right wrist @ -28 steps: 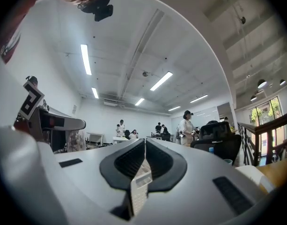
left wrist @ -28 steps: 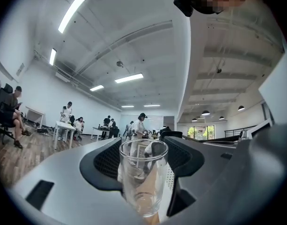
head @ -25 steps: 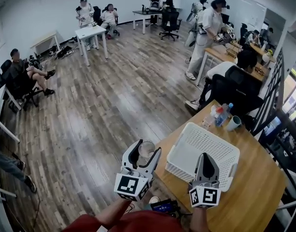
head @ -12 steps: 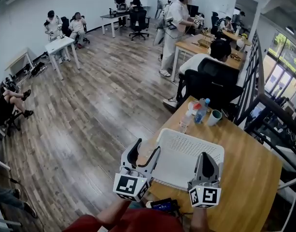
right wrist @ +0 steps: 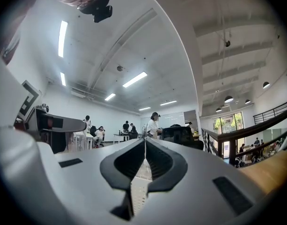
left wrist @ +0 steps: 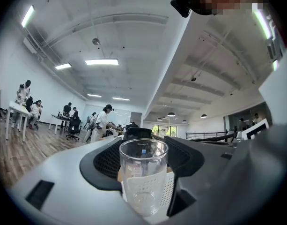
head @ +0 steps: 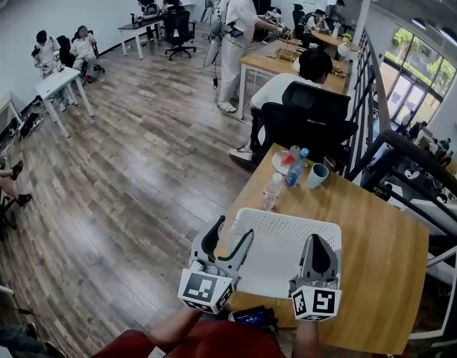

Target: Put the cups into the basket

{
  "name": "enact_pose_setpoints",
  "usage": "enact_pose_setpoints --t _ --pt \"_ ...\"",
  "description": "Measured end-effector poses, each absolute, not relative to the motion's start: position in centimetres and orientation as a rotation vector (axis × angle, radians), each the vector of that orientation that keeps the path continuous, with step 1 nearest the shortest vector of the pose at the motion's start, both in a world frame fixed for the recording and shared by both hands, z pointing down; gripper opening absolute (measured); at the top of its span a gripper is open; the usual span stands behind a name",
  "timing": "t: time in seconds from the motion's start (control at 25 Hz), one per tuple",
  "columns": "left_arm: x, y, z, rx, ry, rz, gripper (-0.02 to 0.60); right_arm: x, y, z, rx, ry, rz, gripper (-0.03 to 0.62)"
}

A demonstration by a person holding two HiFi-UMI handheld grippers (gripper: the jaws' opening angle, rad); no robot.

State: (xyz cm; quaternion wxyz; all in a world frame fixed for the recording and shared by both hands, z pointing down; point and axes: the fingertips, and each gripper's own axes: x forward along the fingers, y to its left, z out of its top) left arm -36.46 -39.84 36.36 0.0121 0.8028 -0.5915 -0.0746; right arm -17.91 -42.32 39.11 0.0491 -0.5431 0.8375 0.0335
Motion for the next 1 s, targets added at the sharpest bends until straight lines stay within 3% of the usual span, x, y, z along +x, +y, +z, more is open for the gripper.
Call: enact_pose_setpoints --t 0.52,1.0 --pt "-37.5 -42.7 37.0 2.559 -1.717 -0.235 0.288 -19.5 -43.4 39.3 -1.758 2.539 0.139 0.012" --pt "-32.2 -45.1 38.0 2.636 -1.568 -0.184 0.288 -15.2 -44.2 38.7 -1.844 2.472 0.16 0.012"
